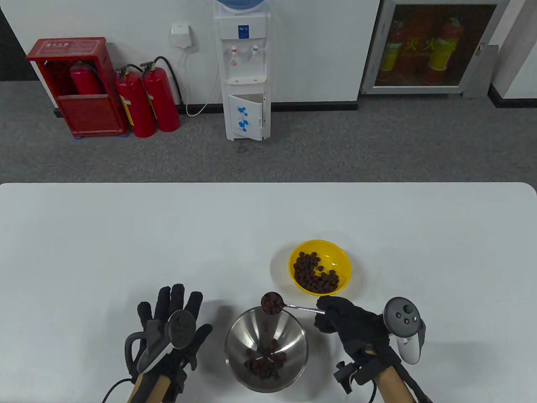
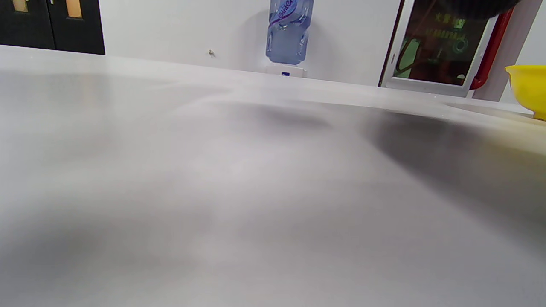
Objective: Scoop dry cranberries into mixing bowl using steel spoon
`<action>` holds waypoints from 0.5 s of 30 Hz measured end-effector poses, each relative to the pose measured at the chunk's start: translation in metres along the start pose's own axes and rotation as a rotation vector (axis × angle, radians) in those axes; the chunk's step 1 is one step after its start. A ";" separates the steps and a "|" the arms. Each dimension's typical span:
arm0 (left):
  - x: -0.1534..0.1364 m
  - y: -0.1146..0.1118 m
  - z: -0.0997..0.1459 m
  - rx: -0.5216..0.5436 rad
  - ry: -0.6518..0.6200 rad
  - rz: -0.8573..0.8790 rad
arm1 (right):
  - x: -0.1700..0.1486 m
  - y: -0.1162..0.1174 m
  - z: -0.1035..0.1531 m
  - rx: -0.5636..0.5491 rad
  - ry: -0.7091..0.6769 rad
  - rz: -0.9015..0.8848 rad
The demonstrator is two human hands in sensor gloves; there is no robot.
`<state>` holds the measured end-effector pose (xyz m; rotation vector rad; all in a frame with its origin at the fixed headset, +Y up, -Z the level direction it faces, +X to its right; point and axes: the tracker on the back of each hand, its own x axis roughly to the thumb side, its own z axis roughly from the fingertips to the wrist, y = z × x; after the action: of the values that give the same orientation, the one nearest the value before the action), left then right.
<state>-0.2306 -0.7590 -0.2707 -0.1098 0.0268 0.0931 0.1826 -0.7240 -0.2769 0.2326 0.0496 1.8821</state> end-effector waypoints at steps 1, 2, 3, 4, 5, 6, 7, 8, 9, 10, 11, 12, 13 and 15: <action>0.000 0.000 0.000 0.000 0.000 0.000 | 0.000 0.000 0.000 -0.001 -0.003 0.007; 0.000 0.000 0.000 0.000 0.000 0.001 | 0.001 0.001 0.000 -0.001 -0.014 0.020; 0.000 0.000 0.000 0.000 0.000 0.002 | 0.001 0.001 0.000 -0.003 -0.022 0.033; 0.000 0.000 0.000 0.000 0.000 0.002 | 0.002 0.001 0.000 -0.005 -0.028 0.047; 0.000 0.000 0.000 0.000 0.000 0.002 | 0.002 0.001 0.001 -0.009 -0.038 0.061; 0.000 0.000 0.000 0.001 0.000 0.001 | 0.002 0.002 0.001 -0.015 -0.048 0.073; 0.000 0.000 0.000 0.000 -0.001 0.001 | 0.003 0.002 0.001 -0.017 -0.054 0.080; 0.000 0.000 0.000 0.001 -0.001 0.002 | 0.003 0.002 0.001 -0.022 -0.067 0.088; 0.000 0.000 0.000 0.001 -0.001 0.002 | 0.003 0.002 0.001 -0.028 -0.080 0.103; 0.000 0.000 0.000 0.002 -0.001 0.002 | 0.004 0.002 0.002 -0.033 -0.099 0.129; 0.000 0.000 0.000 0.002 -0.001 0.002 | 0.005 0.002 0.002 -0.038 -0.110 0.143; 0.000 0.000 0.000 0.002 -0.001 0.002 | 0.006 0.002 0.003 -0.047 -0.136 0.164; 0.000 0.001 0.000 0.003 0.000 0.004 | 0.008 0.002 0.003 -0.052 -0.155 0.178; 0.000 0.001 0.000 0.004 0.000 0.006 | 0.010 0.001 0.004 -0.063 -0.186 0.207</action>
<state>-0.2311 -0.7585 -0.2706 -0.1056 0.0272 0.0985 0.1794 -0.7154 -0.2715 0.3802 -0.1651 2.0551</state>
